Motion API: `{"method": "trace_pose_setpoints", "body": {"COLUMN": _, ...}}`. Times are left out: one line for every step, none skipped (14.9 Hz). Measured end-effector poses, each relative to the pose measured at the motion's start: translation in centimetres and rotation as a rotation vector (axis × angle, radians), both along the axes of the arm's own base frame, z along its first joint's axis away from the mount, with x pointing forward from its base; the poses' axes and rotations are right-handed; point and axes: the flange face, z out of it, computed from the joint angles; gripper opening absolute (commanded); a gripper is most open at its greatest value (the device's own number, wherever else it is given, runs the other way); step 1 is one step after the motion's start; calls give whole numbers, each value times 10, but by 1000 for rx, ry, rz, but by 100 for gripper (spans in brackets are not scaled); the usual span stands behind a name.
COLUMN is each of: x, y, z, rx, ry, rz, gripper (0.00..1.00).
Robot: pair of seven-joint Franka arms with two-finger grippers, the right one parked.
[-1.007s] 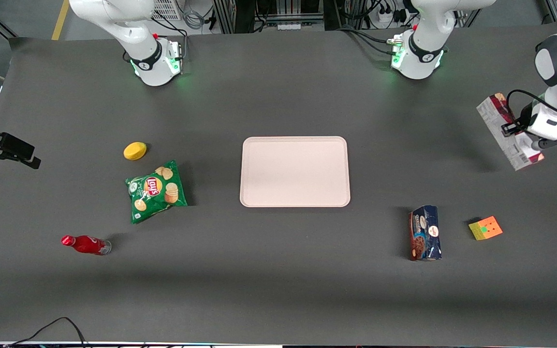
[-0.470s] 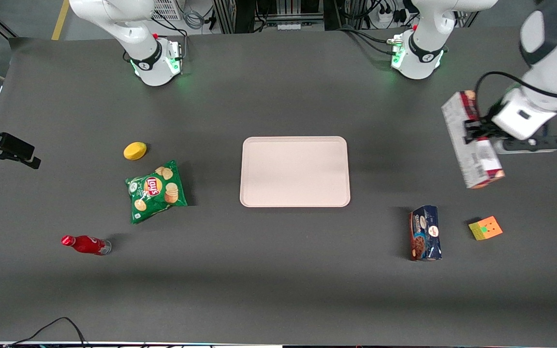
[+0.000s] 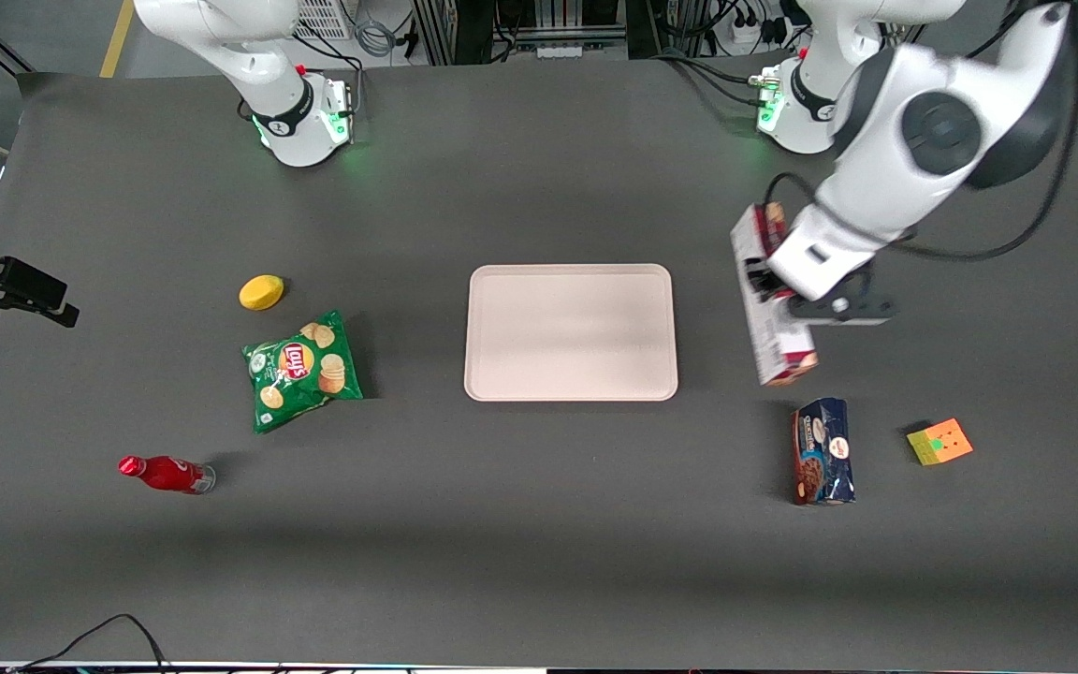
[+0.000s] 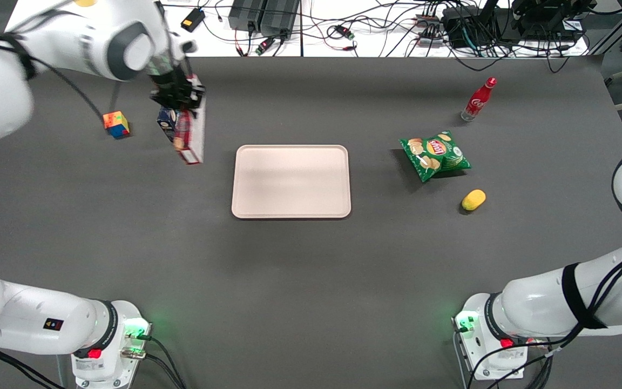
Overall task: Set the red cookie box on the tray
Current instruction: 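Carry the upright cookie box with the left gripper over the white tray, then lower the cookie box onto the tray corner and open the left gripper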
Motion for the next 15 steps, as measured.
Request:
{"method": "trace_pose_setpoints", "body": {"x": 6, "y": -15, "z": -18, "rx": -13, "ry": -7, "rz": -2, "gripper": 5}}
{"method": "trace_pose_setpoints", "body": {"x": 11, "y": -26, "z": -38, "rx": -23, "ry": -7, "rz": 3, "gripper": 5}}
{"method": "trace_pose_setpoints", "body": {"x": 15, "y": -35, "z": -59, "rx": -30, "ry": -1, "rz": 7, "gripper": 6}}
{"method": "trace_pose_setpoints", "body": {"x": 17, "y": -44, "z": -81, "rx": -32, "ry": 5, "rz": 7, "gripper": 6}}
{"method": "trace_pose_setpoints", "body": {"x": 18, "y": -53, "z": -100, "rx": -29, "ry": 6, "rz": 5, "gripper": 6}}
{"method": "trace_pose_setpoints", "body": {"x": 17, "y": -62, "z": -118, "rx": -19, "ry": -2, "rz": -1, "gripper": 6}}
{"method": "trace_pose_setpoints", "body": {"x": 15, "y": -71, "z": -133, "rx": -6, "ry": -13, "rz": -5, "gripper": 6}}
{"method": "trace_pose_setpoints", "body": {"x": 11, "y": -81, "z": -148, "rx": 12, "ry": -21, "rz": -13, "gripper": 6}}
{"method": "trace_pose_setpoints", "body": {"x": 5, "y": -90, "z": -160, "rx": 30, "ry": -24, "rz": -29, "gripper": 6}}
{"method": "trace_pose_setpoints", "body": {"x": -1, "y": -96, "z": -169, "rx": 46, "ry": -20, "rz": -45, "gripper": 6}}
{"method": "trace_pose_setpoints", "body": {"x": -7, "y": -102, "z": -175, "rx": 56, "ry": -14, "rz": -60, "gripper": 6}}
{"method": "trace_pose_setpoints", "body": {"x": -13, "y": -106, "z": -179, "rx": 61, "ry": -6, "rz": -73, "gripper": 6}}
{"method": "trace_pose_setpoints", "body": {"x": -20, "y": -110, "z": -183, "rx": 65, "ry": 4, "rz": -84, "gripper": 6}}
{"method": "trace_pose_setpoints", "body": {"x": -28, "y": -112, "z": -188, "rx": 68, "ry": 12, "rz": -93, "gripper": 6}}
{"method": "trace_pose_setpoints", "body": {"x": -35, "y": -114, "z": -193, "rx": 67, "ry": 14, "rz": -93, "gripper": 6}}
